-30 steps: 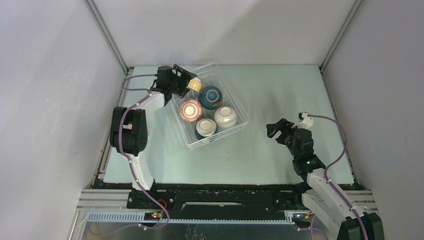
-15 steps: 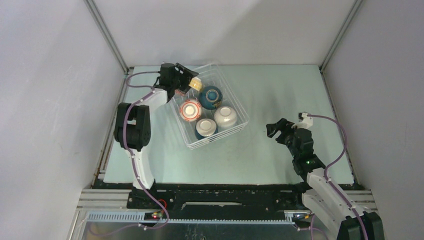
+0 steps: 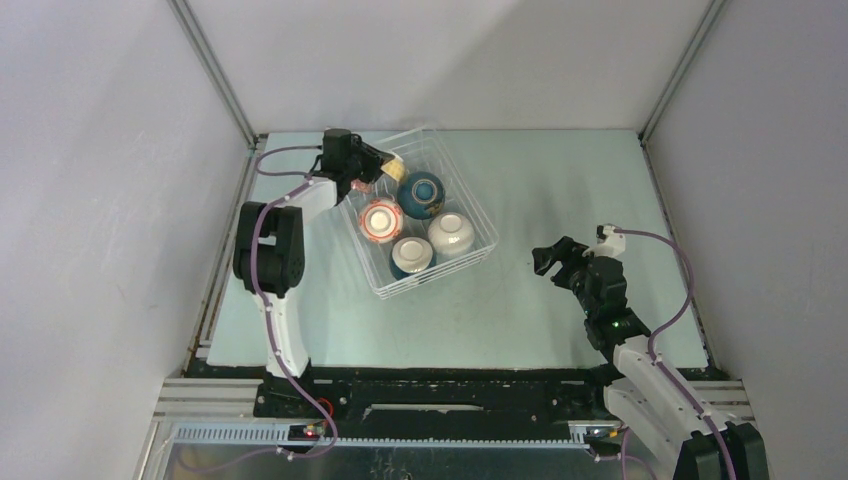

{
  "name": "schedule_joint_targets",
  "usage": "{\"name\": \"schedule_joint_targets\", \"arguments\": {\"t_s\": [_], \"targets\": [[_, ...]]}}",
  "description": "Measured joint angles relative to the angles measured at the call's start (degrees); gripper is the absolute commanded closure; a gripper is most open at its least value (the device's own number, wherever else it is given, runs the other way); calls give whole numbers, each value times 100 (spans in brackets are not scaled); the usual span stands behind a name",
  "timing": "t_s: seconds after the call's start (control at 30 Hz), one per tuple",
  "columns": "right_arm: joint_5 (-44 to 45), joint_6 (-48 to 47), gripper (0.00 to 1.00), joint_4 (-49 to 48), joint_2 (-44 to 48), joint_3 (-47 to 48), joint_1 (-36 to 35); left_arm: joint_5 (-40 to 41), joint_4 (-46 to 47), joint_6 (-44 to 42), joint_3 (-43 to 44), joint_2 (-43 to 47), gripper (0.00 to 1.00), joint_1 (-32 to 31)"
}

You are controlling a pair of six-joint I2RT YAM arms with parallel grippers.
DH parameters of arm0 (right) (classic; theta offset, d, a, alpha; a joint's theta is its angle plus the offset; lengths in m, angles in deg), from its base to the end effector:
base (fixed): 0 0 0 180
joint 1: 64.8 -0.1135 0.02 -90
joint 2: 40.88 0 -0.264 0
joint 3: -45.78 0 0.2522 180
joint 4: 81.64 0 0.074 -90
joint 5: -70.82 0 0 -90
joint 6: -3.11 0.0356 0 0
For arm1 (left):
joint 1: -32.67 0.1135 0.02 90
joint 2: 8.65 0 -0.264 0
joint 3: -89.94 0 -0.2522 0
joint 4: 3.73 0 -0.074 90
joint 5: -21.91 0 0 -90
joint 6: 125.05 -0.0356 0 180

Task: Unload the bowls from the dish rack

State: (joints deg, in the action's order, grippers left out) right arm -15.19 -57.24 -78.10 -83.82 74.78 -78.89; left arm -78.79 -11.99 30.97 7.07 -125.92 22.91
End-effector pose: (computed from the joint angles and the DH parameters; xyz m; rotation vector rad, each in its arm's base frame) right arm 0.1713 0.0404 0.1997 0.3053 1.8762 0.4578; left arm 0.4656 -0.0868 0.2095 -0.9340 2.0089 -0.9733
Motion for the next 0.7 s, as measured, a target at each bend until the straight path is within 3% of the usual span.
{"name": "schedule_joint_targets", "arguments": {"t_s": [0.07, 0.2, 0.47, 0.7], "targets": [[0, 0, 11, 0, 0, 0, 0, -28, 35, 13, 9, -20, 78, 0], [0, 0, 11, -24, -9, 0, 0, -122, 232, -7, 164, -85, 86, -46], [-2, -2, 11, -39, -59, 0, 0, -247, 560, 0, 170, -179, 95, -39], [-4, -20, 11, -39, -61, 0, -4, -697, 1449, 61, 170, -181, 99, 20]]}}
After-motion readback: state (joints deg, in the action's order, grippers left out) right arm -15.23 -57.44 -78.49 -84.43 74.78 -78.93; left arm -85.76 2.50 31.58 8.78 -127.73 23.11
